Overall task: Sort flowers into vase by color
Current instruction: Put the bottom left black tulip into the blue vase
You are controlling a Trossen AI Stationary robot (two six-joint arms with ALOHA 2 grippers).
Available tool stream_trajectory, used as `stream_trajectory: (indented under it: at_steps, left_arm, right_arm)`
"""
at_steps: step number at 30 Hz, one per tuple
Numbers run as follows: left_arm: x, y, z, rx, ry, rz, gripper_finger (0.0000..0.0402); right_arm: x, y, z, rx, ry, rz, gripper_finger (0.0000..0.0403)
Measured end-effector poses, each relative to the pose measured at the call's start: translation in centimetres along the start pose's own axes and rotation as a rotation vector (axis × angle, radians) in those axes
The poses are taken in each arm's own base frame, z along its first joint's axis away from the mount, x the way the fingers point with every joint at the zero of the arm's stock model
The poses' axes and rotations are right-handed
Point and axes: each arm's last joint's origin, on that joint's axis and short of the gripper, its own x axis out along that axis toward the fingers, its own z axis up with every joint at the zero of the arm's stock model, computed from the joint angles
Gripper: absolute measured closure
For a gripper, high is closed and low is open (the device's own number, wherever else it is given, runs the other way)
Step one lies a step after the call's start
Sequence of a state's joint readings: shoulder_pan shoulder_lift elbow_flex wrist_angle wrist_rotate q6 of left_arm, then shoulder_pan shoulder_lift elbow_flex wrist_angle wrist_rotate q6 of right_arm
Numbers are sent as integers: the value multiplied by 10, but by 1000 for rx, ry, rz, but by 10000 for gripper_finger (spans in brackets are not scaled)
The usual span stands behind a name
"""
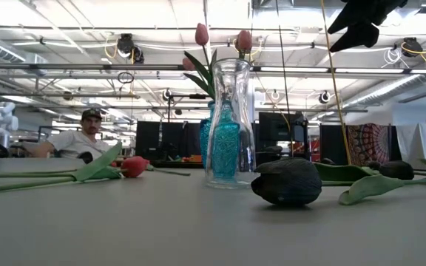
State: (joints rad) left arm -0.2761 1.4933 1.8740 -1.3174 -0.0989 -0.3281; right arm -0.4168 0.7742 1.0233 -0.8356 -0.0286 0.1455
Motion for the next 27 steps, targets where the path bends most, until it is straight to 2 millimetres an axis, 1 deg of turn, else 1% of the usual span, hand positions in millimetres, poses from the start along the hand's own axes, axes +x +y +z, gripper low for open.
stream_trajectory:
  at_steps: [3,8,12,19,27]
  left_arm:
    - [1,6,2,-19,13,-23,389]
    - [9,10,5,-19,47,-43,389]
    - [11,10,5,-3,56,-53,389]
    - [11,11,5,6,56,-50,389]
    - [11,11,5,8,55,-49,389]
  right_arm:
    - [0,1,0,31,6,38,64]
    - [0,2,-1,147,24,69,64]
    - [0,5,-1,153,48,174,64]
    - [-1,10,-1,231,88,351,64]
    - [-2,17,16,308,5,551,64]
